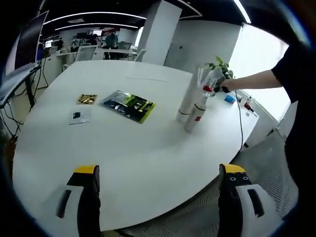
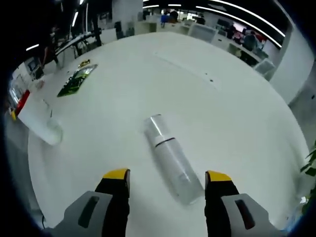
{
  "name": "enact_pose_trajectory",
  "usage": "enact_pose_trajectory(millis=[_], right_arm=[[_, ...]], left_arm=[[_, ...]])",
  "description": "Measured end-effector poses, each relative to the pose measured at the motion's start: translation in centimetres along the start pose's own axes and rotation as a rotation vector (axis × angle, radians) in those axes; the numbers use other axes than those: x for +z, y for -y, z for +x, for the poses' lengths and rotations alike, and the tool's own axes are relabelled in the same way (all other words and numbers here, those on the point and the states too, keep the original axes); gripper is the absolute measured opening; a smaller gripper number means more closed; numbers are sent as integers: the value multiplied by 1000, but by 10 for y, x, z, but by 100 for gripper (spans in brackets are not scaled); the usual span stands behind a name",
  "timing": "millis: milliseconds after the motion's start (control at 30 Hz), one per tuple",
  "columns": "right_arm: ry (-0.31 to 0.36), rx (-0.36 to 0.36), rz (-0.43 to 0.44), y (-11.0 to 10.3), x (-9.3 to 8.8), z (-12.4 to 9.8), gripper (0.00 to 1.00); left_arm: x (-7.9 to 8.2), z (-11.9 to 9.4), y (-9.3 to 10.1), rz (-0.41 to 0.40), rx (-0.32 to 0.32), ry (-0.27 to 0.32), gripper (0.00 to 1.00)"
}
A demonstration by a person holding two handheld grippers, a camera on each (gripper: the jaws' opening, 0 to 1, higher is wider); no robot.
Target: Arrange the skincare products in the storage area until every visible bottle or jar stands upright without overlapping.
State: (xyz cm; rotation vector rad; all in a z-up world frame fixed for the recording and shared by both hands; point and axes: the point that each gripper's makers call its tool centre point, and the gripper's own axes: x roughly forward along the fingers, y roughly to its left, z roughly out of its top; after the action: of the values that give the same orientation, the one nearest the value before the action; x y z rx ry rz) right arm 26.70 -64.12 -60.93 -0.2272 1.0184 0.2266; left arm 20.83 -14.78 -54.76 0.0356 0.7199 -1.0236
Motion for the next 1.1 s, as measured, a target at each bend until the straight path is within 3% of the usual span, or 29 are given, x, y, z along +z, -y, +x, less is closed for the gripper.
enact_pose_trajectory(millis=[200, 500, 767, 800, 833, 1100], right_arm=[[-24, 1, -12, 1, -1, 2, 58], [-48, 21, 48, 2, -8, 4, 53], [-62, 54, 30, -2, -6, 7, 33], [-62, 51, 26, -1, -4, 8, 28], [-59, 50, 17, -1, -2, 9, 14], [-80, -4, 66, -6, -7, 4, 14]], left_arm=[[-2, 0, 1, 1, 0, -8, 91], [-4, 0, 0, 4, 11, -16, 90], [-5, 0, 1, 13, 9, -28, 90], [-6, 0, 0, 14, 10, -29, 90], [-6, 0, 1, 17, 10, -31, 90], [-7, 0, -1, 27, 11, -38, 89]])
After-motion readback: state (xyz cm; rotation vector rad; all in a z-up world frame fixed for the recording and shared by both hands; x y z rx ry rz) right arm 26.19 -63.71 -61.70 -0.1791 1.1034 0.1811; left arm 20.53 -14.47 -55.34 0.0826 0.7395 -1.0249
